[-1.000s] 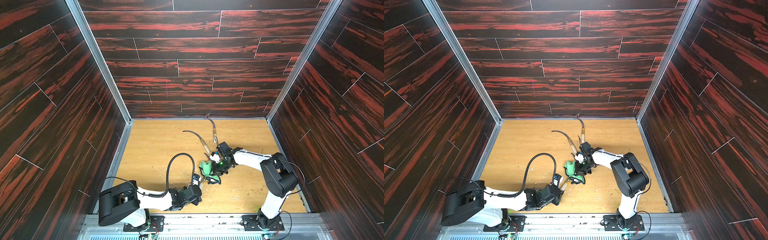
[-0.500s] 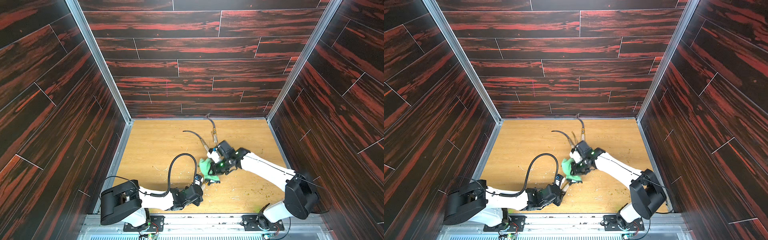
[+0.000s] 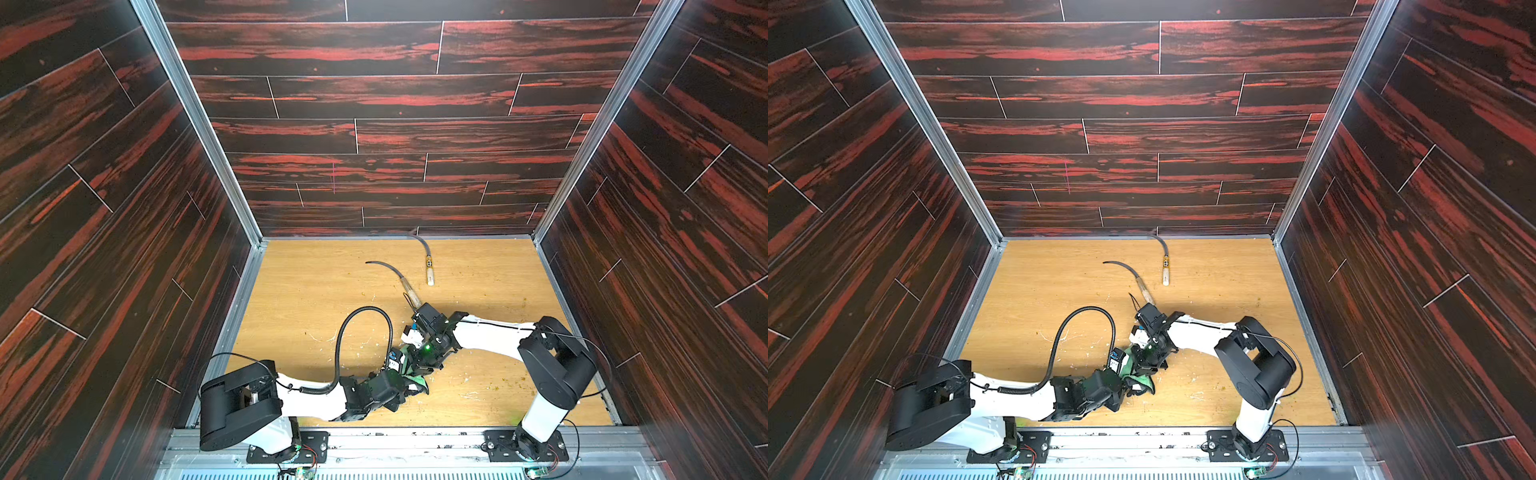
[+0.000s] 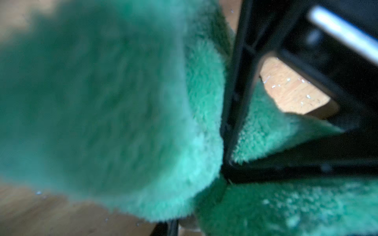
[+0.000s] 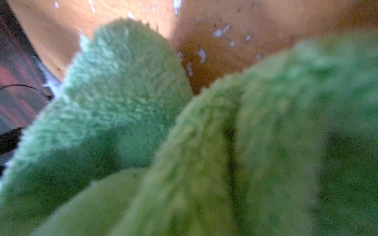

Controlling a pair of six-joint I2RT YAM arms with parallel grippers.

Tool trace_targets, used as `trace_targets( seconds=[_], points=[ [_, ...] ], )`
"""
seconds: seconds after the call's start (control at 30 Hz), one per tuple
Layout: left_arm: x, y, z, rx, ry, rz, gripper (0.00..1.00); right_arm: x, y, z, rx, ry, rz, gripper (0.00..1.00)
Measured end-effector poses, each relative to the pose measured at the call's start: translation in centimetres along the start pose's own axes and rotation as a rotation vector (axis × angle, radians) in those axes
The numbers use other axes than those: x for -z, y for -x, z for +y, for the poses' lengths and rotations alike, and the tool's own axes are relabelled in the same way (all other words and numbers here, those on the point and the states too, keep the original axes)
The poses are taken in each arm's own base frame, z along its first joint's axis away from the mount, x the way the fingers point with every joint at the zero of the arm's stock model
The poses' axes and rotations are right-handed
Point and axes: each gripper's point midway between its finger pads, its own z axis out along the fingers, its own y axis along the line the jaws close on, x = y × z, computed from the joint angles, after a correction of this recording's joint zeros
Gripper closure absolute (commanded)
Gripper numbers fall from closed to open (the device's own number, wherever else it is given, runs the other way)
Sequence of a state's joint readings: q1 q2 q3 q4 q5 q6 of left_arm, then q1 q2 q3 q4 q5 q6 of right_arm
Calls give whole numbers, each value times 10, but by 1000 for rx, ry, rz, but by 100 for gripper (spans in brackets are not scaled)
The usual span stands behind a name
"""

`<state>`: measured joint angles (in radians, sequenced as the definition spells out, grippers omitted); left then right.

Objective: Wipe small sickles with rags
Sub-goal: Wipe the small sickle.

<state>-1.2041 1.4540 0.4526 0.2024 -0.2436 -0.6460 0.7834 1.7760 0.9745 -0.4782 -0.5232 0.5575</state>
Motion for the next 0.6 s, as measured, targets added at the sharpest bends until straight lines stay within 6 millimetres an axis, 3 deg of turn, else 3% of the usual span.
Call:
trace_targets(
  seconds=[0.2,0.5,0.6],
  points=[
    [0,1,1,14,-5,-13,100,7,6,-6,-38,75,17,100],
    [3,-2,4,33,-17,-23,100,35,41,-51,-93,0,-111,100],
    [5,-3,4,35,-23,-17,100,39,48,-56,-85,-22,-138,100]
  ],
)
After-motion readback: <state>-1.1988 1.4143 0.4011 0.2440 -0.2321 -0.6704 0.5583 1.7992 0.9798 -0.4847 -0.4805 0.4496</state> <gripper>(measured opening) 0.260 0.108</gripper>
